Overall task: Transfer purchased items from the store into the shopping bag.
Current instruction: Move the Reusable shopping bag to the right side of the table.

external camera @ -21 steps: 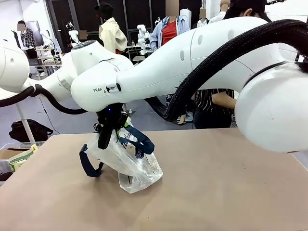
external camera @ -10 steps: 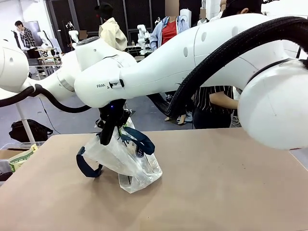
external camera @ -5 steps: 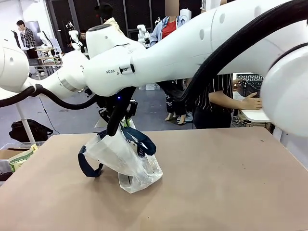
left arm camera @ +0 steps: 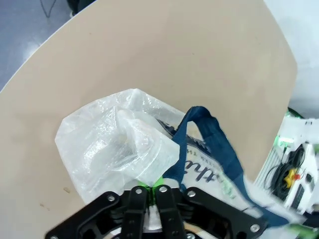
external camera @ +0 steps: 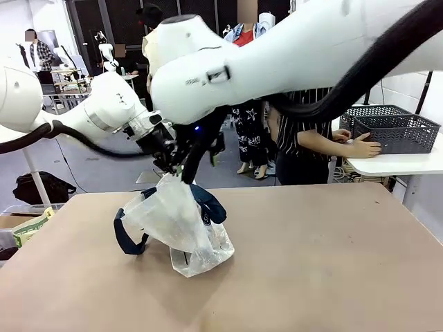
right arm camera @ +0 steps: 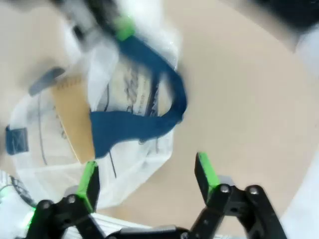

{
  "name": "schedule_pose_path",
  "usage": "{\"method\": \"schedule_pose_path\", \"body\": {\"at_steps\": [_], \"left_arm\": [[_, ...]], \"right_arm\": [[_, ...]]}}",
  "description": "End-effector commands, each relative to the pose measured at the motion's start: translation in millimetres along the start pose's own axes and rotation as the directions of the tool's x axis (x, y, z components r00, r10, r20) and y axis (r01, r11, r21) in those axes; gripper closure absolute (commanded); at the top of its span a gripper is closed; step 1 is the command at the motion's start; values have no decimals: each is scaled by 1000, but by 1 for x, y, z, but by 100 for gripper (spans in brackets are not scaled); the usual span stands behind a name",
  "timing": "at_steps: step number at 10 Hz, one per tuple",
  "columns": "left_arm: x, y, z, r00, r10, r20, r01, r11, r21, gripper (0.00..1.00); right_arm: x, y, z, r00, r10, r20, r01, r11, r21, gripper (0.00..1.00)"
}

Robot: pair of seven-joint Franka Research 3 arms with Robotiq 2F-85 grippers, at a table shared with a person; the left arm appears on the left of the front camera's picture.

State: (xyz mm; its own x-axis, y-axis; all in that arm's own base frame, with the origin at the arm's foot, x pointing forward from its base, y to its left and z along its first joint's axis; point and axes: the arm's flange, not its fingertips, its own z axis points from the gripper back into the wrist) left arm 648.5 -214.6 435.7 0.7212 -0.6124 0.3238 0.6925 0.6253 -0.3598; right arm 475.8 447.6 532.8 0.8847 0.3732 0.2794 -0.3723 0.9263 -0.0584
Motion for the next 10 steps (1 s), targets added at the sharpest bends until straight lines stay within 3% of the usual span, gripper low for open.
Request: {"method": "schedule_pose_path", "body": {"at_steps": [1,5,10], "left_arm": [[-7,10,-3,1000,9,5,-9,1000,4,100],[-6,11,-4,1000,-2,2,2,1000,-7,100],[-3,5,-4,1000,-27,2,27,1000,-3,100]], "right_arm": [[-32,-43,20,997,-72,40,71,997,35,0],[-51,-110,34,980,-189,64,180,975,131,0],[-84,-254,9,915,-400,-56,403,905,133,0]]}}
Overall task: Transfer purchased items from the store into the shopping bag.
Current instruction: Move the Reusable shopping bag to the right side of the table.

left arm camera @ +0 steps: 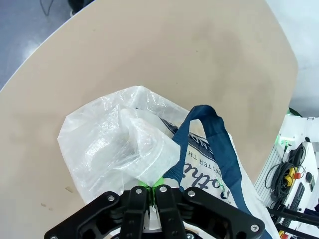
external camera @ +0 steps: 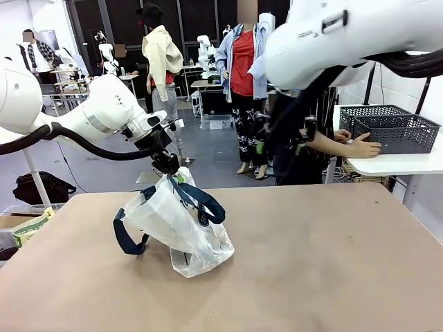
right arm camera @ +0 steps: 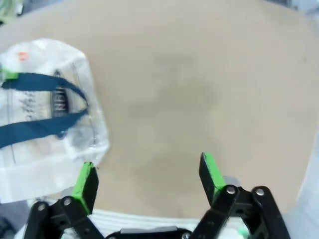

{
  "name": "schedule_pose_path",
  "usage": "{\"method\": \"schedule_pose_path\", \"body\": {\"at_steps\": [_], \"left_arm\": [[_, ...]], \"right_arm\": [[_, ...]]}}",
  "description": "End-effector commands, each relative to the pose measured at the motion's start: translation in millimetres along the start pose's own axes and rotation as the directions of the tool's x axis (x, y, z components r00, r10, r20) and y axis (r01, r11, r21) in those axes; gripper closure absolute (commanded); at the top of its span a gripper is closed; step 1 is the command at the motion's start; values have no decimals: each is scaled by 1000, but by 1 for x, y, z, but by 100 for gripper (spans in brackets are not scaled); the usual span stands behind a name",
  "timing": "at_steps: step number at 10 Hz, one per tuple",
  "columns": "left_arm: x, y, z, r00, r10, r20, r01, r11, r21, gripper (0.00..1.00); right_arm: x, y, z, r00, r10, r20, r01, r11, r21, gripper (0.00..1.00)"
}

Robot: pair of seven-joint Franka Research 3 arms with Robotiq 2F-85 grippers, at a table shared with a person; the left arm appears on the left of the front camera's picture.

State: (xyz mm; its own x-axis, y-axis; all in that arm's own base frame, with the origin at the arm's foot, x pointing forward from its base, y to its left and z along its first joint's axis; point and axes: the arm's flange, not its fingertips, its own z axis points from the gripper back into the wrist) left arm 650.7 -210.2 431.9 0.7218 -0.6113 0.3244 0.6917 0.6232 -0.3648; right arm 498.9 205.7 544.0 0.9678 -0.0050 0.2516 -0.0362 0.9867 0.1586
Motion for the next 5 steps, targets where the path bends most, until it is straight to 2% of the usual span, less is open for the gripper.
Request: {"method": "schedule_pose_path", "body": {"at_steps": [1,3,4,5], "left_arm": [[1,-3,-3,999,-36,-7,36,999,15,100],[5,-4,0,999,-37,-12,37,999,32,100],[6,-6,3,999,-44,-10,45,998,34,100],[6,-7,12,999,-49,-1,49,997,56,100]], "right_arm": [[-4,-57,-12,995,-86,-60,87,996,14,0],[-4,-108,-27,973,-208,-97,208,978,-9,0],[-10,-125,-32,958,-272,-87,273,962,-5,0],[2,-103,-25,984,-159,-75,157,987,-32,0]]}}
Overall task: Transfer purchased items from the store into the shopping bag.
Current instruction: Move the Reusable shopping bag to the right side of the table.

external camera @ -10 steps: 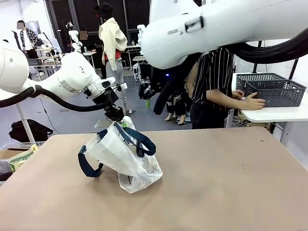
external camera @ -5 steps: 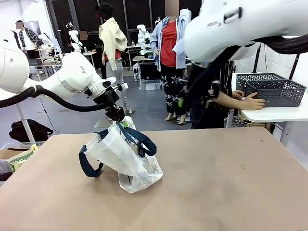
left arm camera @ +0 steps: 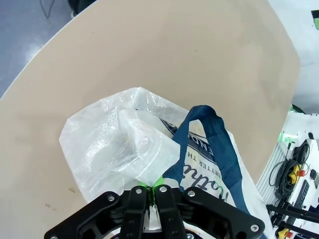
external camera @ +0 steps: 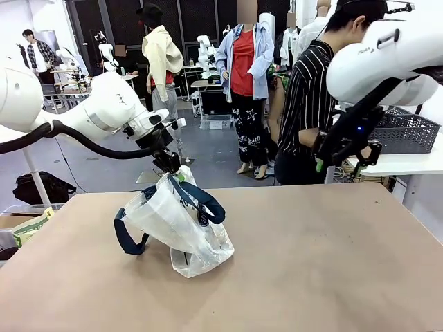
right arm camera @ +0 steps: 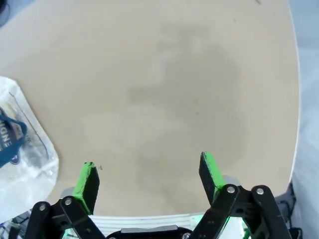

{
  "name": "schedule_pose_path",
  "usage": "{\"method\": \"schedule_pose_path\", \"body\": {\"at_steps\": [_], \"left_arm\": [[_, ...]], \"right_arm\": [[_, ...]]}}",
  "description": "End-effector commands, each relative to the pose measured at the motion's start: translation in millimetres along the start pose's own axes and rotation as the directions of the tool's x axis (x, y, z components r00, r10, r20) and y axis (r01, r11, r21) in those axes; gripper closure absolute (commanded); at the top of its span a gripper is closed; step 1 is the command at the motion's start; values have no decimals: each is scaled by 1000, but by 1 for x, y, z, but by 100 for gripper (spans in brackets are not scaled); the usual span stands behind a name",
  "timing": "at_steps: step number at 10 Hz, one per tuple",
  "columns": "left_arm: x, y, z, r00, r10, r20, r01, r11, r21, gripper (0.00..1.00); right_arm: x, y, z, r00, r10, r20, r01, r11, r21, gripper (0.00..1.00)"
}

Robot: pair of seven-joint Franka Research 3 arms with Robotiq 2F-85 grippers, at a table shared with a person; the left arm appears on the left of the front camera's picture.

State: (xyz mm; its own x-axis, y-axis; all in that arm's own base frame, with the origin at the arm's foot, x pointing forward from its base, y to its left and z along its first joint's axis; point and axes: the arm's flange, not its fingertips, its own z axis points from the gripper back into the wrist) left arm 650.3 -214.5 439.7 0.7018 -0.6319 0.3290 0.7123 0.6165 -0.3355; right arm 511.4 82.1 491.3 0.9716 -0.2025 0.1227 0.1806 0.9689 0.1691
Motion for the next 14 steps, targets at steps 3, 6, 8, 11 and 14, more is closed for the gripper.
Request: {"method": "schedule_pose_path", "body": {"at_steps": [3,6,8,11,14], "left_arm": [[14,-8,10,1000,-20,-21,21,999,38,100],[9,-14,31,1000,6,8,-7,993,114,100],[-5,-11,78,996,67,51,-76,973,218,100],[-25,-1,129,987,150,50,-158,944,288,100],[-74,19,176,943,324,72,-330,892,307,100]], "right_arm": [[-4,27,9,998,57,19,-57,998,3,0],[-4,27,9,998,57,19,-57,998,3,0],[-4,27,9,998,57,19,-57,998,3,0],[-4,27,9,998,57,19,-57,998,3,0],[-4,27,9,998,57,19,-57,998,3,0]]}}
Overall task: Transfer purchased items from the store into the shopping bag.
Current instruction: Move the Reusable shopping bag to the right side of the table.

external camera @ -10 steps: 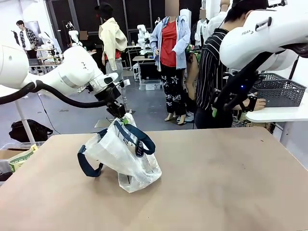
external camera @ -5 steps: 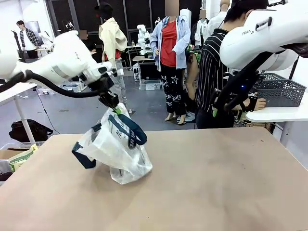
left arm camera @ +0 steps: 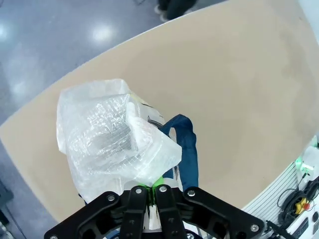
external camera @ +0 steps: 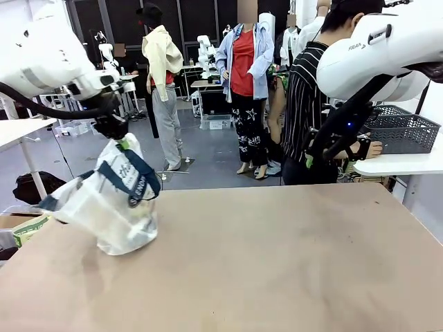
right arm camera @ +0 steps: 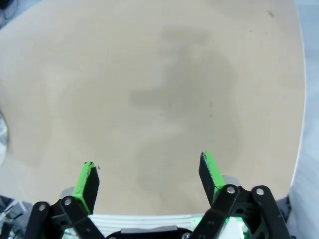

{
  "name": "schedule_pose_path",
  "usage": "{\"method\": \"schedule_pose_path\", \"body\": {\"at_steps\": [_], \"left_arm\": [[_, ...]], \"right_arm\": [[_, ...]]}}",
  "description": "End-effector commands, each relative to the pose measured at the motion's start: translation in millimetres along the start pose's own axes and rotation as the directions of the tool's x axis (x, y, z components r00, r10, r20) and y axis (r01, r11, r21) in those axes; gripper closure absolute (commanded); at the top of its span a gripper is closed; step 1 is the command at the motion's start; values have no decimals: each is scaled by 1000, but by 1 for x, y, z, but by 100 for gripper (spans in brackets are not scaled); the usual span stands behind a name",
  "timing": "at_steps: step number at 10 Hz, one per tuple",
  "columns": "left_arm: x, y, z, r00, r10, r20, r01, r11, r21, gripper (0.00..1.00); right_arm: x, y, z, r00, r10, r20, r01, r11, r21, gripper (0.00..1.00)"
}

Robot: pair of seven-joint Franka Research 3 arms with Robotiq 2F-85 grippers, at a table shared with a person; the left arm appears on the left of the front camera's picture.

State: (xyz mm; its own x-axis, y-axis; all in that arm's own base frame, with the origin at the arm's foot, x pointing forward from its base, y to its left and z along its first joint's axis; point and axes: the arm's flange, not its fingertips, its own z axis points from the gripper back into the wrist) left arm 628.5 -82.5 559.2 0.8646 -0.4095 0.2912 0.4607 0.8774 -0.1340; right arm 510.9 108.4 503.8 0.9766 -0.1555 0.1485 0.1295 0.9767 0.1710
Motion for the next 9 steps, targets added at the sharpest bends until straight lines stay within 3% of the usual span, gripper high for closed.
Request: {"method": "schedule_pose_path", "body": {"at_steps": [1,3,5,6,9], "left_arm": [[-32,15,19,993,112,-25,-112,994,20,100],[-67,41,34,976,210,-51,-209,977,30,100],[-81,60,36,971,233,-56,-233,972,17,100],[-80,68,31,967,239,-86,-238,971,13,90],[-67,70,29,963,256,-79,-254,967,30,30]], "right_arm": [[0,0,0,1000,6,2,-6,1000,-5,0],[0,0,0,1000,6,2,-6,1000,-5,0],[0,0,0,1000,6,2,-6,1000,-5,0],[0,0,0,1000,6,2,-6,1000,-5,0],[0,0,0,1000,6,2,-6,1000,-5,0]]}}
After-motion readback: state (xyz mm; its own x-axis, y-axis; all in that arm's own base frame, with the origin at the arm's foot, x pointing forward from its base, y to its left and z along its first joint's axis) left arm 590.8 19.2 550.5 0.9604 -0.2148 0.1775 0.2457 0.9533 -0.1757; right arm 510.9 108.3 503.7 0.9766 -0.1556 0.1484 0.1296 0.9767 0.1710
